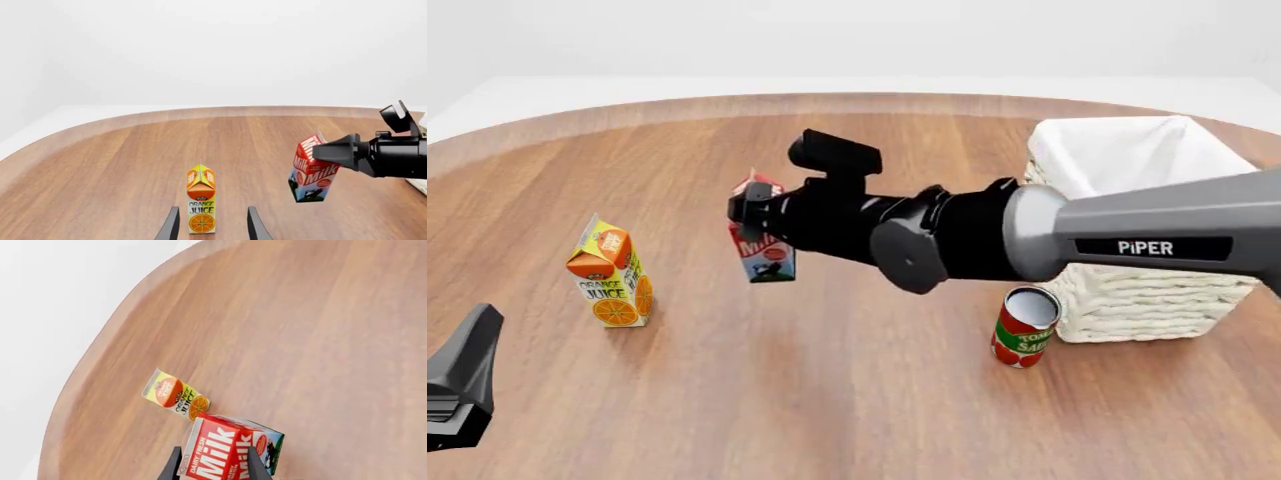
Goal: Pick the milk and place it in the basket.
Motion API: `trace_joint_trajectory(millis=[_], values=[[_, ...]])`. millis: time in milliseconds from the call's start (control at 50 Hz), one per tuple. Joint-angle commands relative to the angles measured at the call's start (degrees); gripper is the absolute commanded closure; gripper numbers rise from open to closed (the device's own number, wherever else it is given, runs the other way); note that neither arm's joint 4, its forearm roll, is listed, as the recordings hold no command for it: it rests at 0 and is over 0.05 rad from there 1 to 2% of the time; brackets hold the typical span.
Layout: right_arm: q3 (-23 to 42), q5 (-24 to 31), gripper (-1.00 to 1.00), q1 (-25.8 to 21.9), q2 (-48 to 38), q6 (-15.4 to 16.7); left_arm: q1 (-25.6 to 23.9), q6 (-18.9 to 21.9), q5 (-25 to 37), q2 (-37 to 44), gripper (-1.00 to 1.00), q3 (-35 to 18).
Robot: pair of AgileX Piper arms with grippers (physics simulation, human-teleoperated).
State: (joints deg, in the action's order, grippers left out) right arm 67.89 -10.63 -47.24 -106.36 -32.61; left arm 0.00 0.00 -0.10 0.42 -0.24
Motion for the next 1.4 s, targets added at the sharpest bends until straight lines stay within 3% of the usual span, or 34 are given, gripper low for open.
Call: trace_joint_trajectory(millis=[20,660,1180,1400], values=[[-5.19,-2.36,1.0,1.36,7.98,-0.69,0.0,0.0,0.0,0.0,-1.0,0.0],[-19.53,-3.58,1.0,7.3,28.53,1.36,0.0,0.0,0.0,0.0,-1.0,0.0],[-22.83,4.37,1.0,14.06,44.82,4.07,0.0,0.0,0.0,0.0,-1.0,0.0],[-21.88,10.34,1.0,18.7,50.91,6.8,0.0,0.0,0.0,0.0,-1.0,0.0]])
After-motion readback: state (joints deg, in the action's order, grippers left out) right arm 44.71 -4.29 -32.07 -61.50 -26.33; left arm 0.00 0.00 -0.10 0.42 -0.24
